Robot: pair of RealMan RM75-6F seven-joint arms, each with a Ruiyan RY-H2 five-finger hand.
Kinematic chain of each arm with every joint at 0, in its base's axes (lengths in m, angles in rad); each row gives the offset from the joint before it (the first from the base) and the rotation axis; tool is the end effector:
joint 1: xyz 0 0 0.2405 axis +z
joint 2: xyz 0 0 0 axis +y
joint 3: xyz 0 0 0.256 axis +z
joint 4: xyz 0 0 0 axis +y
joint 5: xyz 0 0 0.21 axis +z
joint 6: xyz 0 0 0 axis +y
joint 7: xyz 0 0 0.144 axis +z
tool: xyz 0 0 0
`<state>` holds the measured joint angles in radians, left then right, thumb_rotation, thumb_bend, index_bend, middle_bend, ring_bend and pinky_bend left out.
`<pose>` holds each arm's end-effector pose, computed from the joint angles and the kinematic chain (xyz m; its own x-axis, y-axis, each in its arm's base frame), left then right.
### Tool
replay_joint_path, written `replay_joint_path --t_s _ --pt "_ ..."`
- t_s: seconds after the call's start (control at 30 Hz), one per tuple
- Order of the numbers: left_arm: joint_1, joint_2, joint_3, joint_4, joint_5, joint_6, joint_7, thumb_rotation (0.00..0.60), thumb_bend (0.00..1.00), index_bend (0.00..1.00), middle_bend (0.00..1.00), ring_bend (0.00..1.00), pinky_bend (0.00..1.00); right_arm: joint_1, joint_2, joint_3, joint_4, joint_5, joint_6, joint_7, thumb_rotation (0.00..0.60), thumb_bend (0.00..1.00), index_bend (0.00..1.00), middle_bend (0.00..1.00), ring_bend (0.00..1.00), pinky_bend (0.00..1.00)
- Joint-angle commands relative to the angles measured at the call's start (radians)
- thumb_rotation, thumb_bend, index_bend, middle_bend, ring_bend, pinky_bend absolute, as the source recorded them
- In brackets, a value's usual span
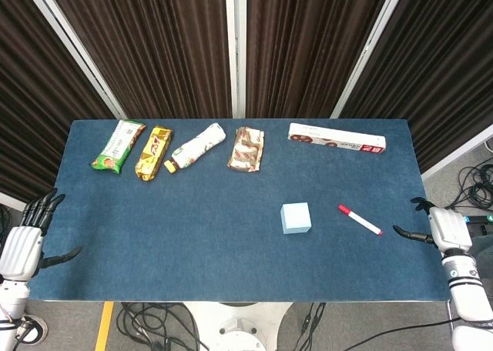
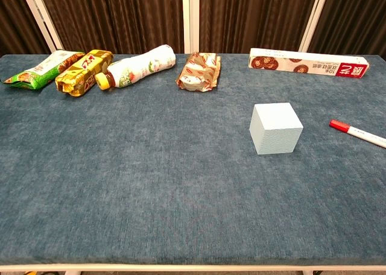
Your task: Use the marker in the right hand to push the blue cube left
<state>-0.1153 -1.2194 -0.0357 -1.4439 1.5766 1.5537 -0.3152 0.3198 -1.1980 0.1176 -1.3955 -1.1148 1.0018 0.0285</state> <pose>-0.3159 0.1890 0.1446 0.1594 -0.0356 0.9866 0.9793 -0.1204 -0.1625 -0.3627 -0.2679 0.1298 0.3354 -0.2735 0.9015 -0.8989 0.1935 0.3932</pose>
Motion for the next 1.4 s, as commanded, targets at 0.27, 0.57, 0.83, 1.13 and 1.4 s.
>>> replay_joint_path --t_s 0.27,0.57,0.83,1.13,1.4 --pt "-0.002 -0.001 0.005 -0.006 0.010 -0.002 0.006 0.600 0.03 0.11 0.02 0.00 0.00 0.018 0.020 0.014 -0.070 0.058 -0.049 -0.034 0.330 0.00 0.39 0.44 0.93 1.00" --pt "-0.003 0.009 0.004 -0.016 0.016 0.003 0.007 0.600 0.03 0.11 0.02 0.00 0.00 0.090 0.061 0.000 -0.152 0.200 -0.150 -0.205 0.492 0.01 0.41 0.43 0.97 1.00" --pt "-0.010 0.006 0.012 -0.014 0.006 -0.030 0.036 0.600 0.03 0.11 0.02 0.00 0.00 0.168 0.029 0.005 -0.167 0.296 -0.155 -0.321 0.505 0.06 0.41 0.43 0.98 1.00" --pt "-0.009 0.000 0.010 -0.009 -0.003 -0.033 0.048 0.600 0.03 0.11 0.02 0.00 0.00 0.215 -0.010 -0.003 -0.189 0.404 -0.119 -0.410 0.514 0.07 0.42 0.46 0.99 1.00" --pt "-0.013 -0.010 0.011 -0.004 -0.005 -0.043 0.068 0.600 0.03 0.11 0.02 0.00 0.00 0.243 -0.046 -0.024 -0.153 0.493 -0.126 -0.452 0.509 0.09 0.43 0.46 0.99 1.00"
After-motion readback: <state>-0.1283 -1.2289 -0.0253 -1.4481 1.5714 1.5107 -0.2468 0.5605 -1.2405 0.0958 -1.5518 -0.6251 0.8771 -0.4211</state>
